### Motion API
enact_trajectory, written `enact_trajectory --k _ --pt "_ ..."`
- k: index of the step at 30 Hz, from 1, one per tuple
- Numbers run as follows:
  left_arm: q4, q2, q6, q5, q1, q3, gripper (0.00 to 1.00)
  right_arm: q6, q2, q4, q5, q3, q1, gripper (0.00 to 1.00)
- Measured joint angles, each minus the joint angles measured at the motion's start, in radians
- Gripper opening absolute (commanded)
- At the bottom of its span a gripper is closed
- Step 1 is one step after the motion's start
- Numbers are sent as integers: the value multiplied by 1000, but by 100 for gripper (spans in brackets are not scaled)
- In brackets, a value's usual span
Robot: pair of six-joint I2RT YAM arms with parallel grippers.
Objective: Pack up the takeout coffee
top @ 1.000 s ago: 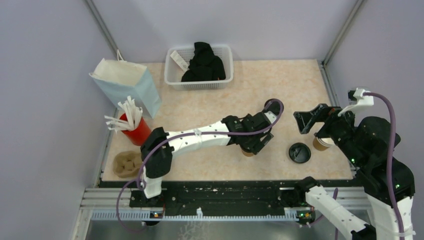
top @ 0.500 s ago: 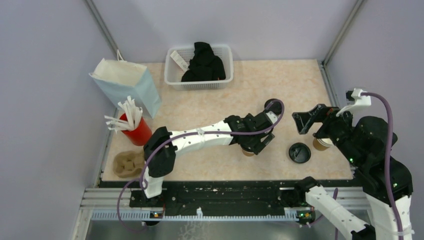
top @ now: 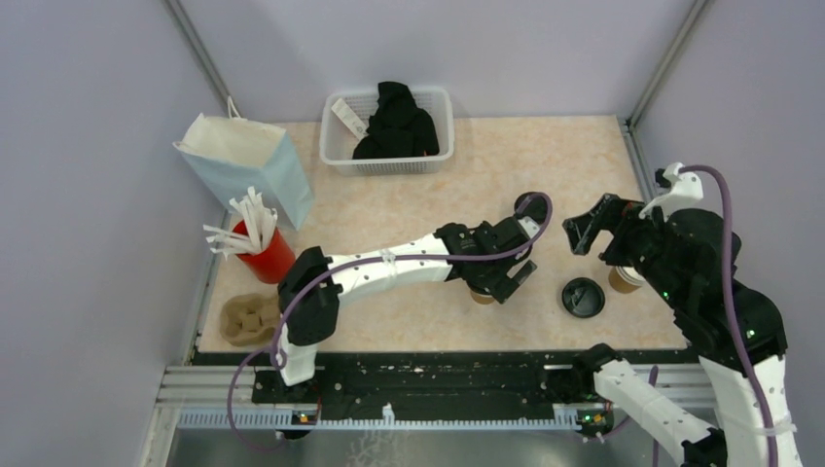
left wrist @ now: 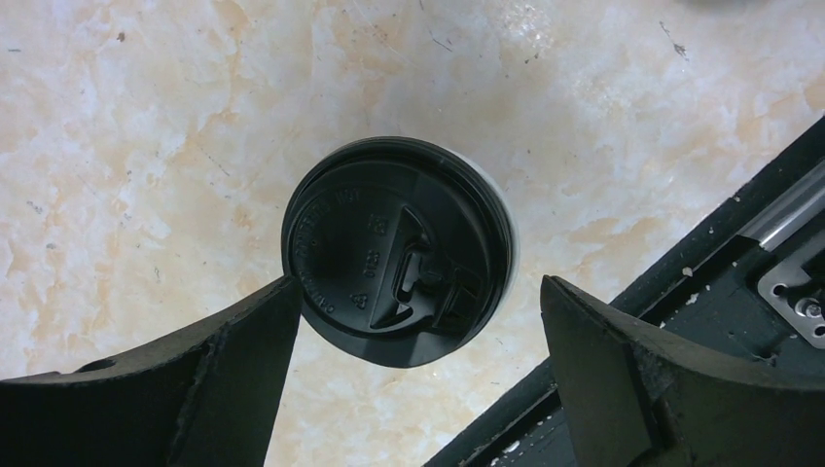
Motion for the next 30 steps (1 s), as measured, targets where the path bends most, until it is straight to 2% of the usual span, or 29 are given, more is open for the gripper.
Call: enact_trajectory --k 6,9,13,17,20,23,27,30 --pt "-36 -55 -26 12 2 6 98 80 139 -153 132 3 -2 99" --pt "-56 -138 -56 45 21 -2 98 90 219 -177 113 -20 -47 99" --pt "-33 -327 -109 166 142 -113 95 73 277 -132 -88 -146 -251 99" --pt "18 -446 -183 399 399 -238 89 68 343 -56 -372 -293 -308 90" --pt "81 -420 -233 558 516 -291 84 106 403 37 -573 -400 -300 85" --pt "131 -352 -272 676 528 -312 77 181 429 133 -687 -505 -260 79" --pt "184 -222 -309 803 530 -304 73 285 428 244 -761 -596 -195 77" --pt "212 -158 -329 850 530 -301 72 357 428 312 -769 -646 -152 71"
